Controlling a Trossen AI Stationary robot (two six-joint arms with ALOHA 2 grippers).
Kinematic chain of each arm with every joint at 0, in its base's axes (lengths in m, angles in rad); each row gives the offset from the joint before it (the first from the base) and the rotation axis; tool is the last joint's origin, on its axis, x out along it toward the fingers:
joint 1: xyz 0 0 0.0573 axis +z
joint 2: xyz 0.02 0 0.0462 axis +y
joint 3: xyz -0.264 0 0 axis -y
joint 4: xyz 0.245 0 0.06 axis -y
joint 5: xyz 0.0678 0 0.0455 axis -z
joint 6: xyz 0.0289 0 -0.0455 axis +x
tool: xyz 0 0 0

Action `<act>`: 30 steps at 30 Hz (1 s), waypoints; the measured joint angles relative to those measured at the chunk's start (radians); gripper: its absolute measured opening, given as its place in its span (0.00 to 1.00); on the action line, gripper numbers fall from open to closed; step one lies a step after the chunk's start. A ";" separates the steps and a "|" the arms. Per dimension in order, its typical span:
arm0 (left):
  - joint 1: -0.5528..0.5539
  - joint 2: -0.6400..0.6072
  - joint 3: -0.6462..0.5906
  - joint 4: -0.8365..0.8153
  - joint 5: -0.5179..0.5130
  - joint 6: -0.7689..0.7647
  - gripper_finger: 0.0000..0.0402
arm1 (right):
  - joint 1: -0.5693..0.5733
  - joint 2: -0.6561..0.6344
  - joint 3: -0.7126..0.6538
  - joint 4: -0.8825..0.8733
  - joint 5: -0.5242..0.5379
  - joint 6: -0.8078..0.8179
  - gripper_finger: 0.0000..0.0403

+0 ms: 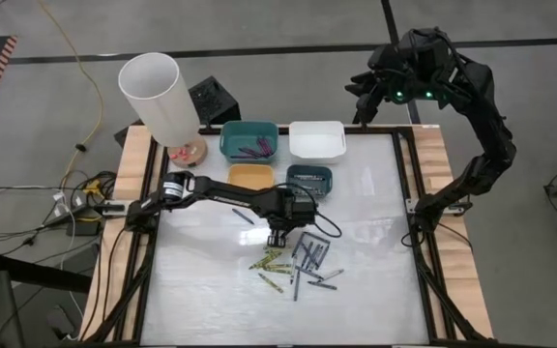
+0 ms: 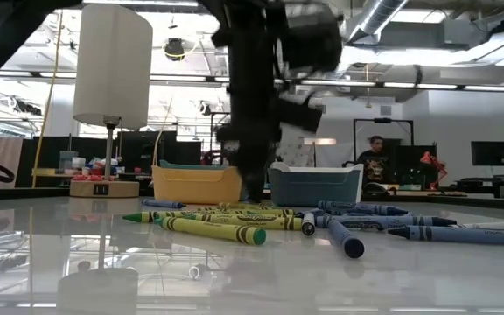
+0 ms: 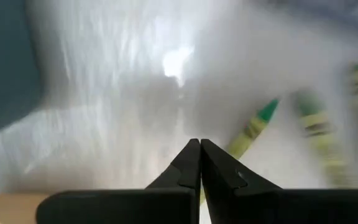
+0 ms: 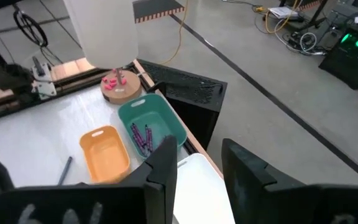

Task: Sort crayons
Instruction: Prepare the green crayon, then put the blue crayon into the yellow bin

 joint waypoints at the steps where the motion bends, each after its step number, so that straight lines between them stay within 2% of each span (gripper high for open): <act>1: 0.000 -0.020 0.000 0.012 0.016 -0.011 0.00 | 0.000 0.000 0.000 -0.008 0.000 -0.009 0.30; 4: 0.006 -0.089 0.000 0.023 0.018 -0.030 0.00 | 0.000 0.000 0.000 -0.051 -0.007 -0.011 0.30; 8: 0.014 -0.203 0.000 0.029 0.014 -0.058 0.00 | 0.003 0.000 0.000 -0.145 -0.084 -0.002 0.30; 11: 0.013 -0.313 0.000 0.040 0.020 -0.069 0.00 | 0.045 -0.001 -0.009 -0.202 -0.100 0.015 0.30; 14: 0.008 -0.432 -0.036 0.096 0.075 -0.032 0.00 | 0.098 -0.013 -0.038 -0.230 -0.099 0.016 0.30; 17: -0.003 -0.563 -0.151 0.212 0.133 -0.030 0.00 | 0.156 -0.039 -0.092 -0.219 -0.099 0.016 0.30; 20: -0.033 -0.701 -0.323 0.370 0.139 -0.091 0.00 | 0.217 -0.070 -0.170 -0.197 -0.099 0.018 0.30; 25: -0.129 -0.881 -0.625 0.618 0.015 -0.228 0.00 | 0.318 -0.139 -0.369 -0.096 -0.076 0.051 0.30; 30: -0.217 -0.927 -0.778 0.645 -0.110 -0.262 0.00 | 0.380 -0.215 -0.612 0.082 -0.077 0.070 0.30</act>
